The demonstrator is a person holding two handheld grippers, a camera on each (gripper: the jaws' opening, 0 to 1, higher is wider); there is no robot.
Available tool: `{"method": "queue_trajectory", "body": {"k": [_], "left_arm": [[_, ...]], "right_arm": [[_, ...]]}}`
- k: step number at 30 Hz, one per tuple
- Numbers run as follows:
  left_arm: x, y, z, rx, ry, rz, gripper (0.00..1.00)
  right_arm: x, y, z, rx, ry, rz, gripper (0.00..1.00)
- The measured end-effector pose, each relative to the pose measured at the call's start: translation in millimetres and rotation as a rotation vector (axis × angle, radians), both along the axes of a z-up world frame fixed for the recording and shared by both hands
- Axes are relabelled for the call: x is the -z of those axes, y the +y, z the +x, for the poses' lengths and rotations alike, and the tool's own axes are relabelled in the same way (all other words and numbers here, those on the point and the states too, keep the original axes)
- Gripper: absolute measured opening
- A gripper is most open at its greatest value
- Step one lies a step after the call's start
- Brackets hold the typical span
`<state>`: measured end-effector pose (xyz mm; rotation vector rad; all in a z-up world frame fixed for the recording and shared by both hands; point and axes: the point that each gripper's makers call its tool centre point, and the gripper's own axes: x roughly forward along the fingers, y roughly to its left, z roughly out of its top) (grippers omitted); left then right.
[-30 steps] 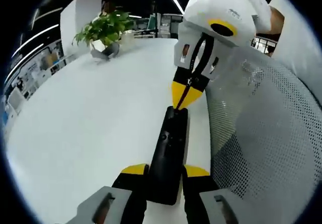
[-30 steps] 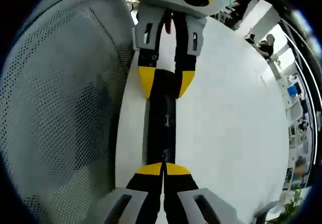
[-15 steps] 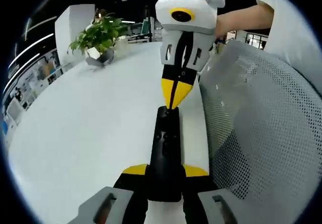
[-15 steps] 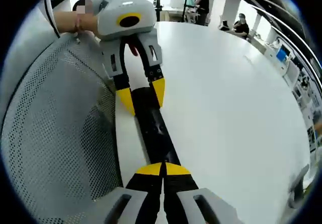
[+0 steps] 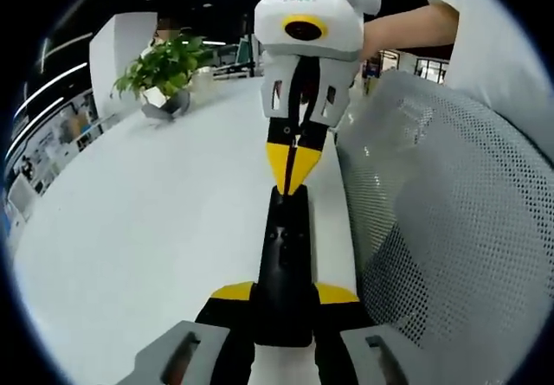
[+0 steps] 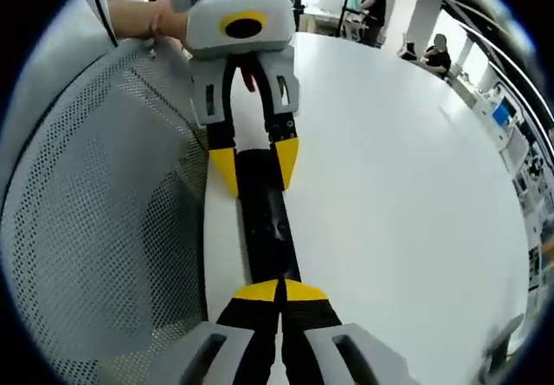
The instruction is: Press the specified remote control buttons in sequence, fully releasing each button before pressing the next.
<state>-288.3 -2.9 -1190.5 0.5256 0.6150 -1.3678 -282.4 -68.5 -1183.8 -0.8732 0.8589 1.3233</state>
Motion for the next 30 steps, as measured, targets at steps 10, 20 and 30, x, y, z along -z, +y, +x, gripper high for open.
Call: {"method": "queue_trajectory", "body": {"k": [10, 20, 30], "left_arm": [[1.8, 1, 0.2, 0.000, 0.001, -0.004, 0.24], [2.2, 1, 0.3, -0.003, 0.001, -0.003, 0.24], [2.9, 1, 1.2, -0.004, 0.003, -0.007, 0.24]], "right_arm": [[0.4, -1, 0, -0.001, -0.033, -0.001, 0.00], [-5.2, 4, -2, 0.090, 0.000, 0.094, 0.00], [-0.1, 10, -2, -0.029, -0.036, 0.026, 0.00]]}}
